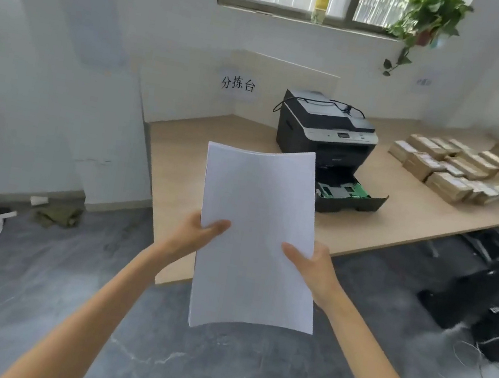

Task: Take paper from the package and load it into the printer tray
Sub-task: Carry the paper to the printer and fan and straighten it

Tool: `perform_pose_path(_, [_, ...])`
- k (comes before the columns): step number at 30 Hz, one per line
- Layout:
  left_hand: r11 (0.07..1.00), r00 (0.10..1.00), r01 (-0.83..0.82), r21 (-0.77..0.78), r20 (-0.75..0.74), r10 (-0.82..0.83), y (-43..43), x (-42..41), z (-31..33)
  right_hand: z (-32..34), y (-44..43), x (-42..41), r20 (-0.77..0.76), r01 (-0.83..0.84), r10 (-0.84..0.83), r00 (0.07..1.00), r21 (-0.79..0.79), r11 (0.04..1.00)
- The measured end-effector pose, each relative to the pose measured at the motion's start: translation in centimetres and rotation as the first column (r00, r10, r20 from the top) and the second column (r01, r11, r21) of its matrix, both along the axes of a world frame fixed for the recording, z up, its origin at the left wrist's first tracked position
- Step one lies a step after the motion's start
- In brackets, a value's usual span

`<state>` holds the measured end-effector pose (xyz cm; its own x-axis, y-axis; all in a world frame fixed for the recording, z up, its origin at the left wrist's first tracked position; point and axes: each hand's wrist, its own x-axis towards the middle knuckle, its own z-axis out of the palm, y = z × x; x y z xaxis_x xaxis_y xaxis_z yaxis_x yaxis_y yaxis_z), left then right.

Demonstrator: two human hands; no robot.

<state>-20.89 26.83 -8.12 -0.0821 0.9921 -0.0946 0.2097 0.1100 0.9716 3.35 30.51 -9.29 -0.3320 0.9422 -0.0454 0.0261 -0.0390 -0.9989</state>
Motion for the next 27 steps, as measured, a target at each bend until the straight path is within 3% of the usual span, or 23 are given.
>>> perform_pose_path(7, [0.977, 0.971, -0.211, 0.016, 0.117, 0.207, 8.6, -3.5, -1.5, -1.1, 9.9, -5.4, 0.019, -0.035, 0.034, 0.999, 0.044, 0.998])
perform_pose_path(12, [0.954, 0.950, -0.296, 0.046, 0.116, 0.289, 15.0, -6.3, -2.5, -1.5, 17.4, -8.0, 0.002, -0.217, 0.217, 0.976, -0.007, 0.976])
perform_pose_path(16, [0.929, 0.924, -0.364, 0.062, 0.148, 0.352, 19.3, -7.0, -2.2, -1.2, 22.8, -9.0, -0.066, -0.259, 0.256, 0.964, -0.037, 0.965])
perform_pose_path(22, [0.897, 0.892, -0.439, 0.054, 0.146, 0.428, 26.2, -6.9, -2.7, 1.1, 31.7, -10.5, 0.239, -0.270, 0.224, 0.945, 0.183, 0.945])
perform_pose_path(27, [0.845, 0.851, -0.525, 0.101, 0.100, 0.516, 32.6, -6.4, -2.9, 2.2, 39.8, -12.5, 0.254, -0.230, 0.166, 0.953, 0.249, 0.941])
